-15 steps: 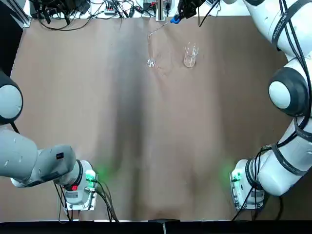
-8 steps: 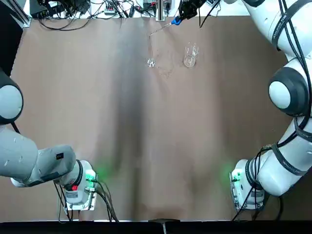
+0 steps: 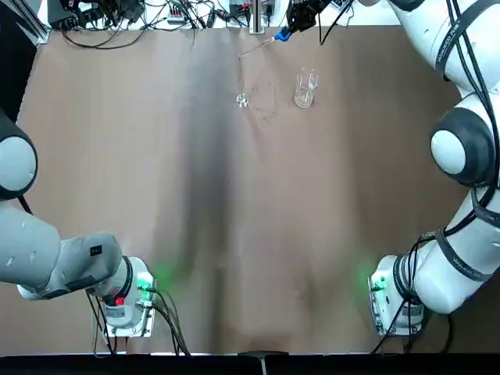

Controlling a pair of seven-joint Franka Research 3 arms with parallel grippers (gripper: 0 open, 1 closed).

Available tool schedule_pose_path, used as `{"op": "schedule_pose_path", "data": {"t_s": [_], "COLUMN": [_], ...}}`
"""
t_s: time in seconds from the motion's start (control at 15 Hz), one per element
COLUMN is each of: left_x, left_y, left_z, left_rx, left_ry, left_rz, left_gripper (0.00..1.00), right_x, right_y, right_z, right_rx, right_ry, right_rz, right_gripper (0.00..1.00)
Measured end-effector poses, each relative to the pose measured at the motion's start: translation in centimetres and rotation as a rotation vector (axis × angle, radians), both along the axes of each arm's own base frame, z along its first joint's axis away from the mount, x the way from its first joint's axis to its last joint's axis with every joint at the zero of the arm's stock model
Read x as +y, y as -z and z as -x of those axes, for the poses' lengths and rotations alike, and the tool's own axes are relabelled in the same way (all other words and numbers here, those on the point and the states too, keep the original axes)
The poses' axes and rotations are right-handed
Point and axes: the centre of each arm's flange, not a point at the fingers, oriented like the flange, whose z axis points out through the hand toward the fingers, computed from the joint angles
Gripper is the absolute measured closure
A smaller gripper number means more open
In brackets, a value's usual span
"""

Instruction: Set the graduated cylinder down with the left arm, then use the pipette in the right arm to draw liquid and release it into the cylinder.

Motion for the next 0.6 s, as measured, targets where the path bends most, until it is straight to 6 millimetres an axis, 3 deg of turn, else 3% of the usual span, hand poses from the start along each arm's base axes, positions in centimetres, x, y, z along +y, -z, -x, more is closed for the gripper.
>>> {"op": "schedule_pose_path", "data": {"t_s": [0.6], "left_x": [-0.5], "left_y": [1.2], "left_z": [-1.2], "left_rx": [-0.018], "left_ry": [0.0], "left_rz": [0.008], "left_gripper": [0.0], "right_x": [0.0], "right_y": [0.0], "right_z": [0.0], "right_rx": [0.0], "right_ry": [0.0], "right_rz": [0.0], "right_gripper": [0.91]}}
